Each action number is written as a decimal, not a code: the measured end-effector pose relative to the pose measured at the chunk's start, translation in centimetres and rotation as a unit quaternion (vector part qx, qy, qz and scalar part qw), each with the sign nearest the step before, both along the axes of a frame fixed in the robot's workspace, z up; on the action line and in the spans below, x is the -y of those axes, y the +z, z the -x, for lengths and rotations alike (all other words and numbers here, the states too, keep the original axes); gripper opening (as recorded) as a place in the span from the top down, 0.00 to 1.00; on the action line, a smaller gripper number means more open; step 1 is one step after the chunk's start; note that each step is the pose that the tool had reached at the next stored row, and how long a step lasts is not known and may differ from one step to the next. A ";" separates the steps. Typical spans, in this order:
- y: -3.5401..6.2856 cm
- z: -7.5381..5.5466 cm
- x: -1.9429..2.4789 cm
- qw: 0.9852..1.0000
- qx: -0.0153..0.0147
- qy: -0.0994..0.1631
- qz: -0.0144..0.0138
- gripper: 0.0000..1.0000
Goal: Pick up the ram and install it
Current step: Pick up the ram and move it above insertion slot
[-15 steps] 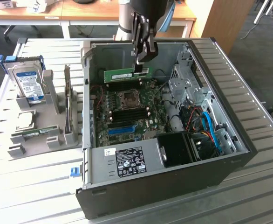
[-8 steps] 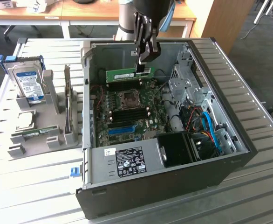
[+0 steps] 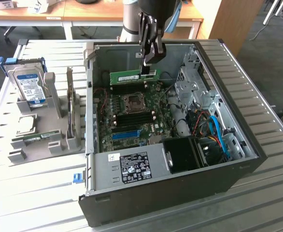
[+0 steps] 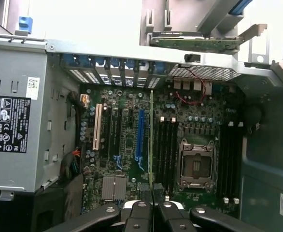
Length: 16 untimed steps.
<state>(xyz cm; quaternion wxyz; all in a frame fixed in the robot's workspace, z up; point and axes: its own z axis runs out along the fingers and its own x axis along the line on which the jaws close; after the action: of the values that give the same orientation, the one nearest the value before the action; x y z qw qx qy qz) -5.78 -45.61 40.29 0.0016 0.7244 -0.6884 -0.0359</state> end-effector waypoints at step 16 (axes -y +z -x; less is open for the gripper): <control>-0.08 0.0 -2.08 1.000 0.000 -0.015 0.000 0.88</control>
<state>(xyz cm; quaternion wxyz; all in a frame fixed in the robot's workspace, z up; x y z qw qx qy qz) -5.78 -43.53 40.21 0.0010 0.7143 -0.6989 -0.0359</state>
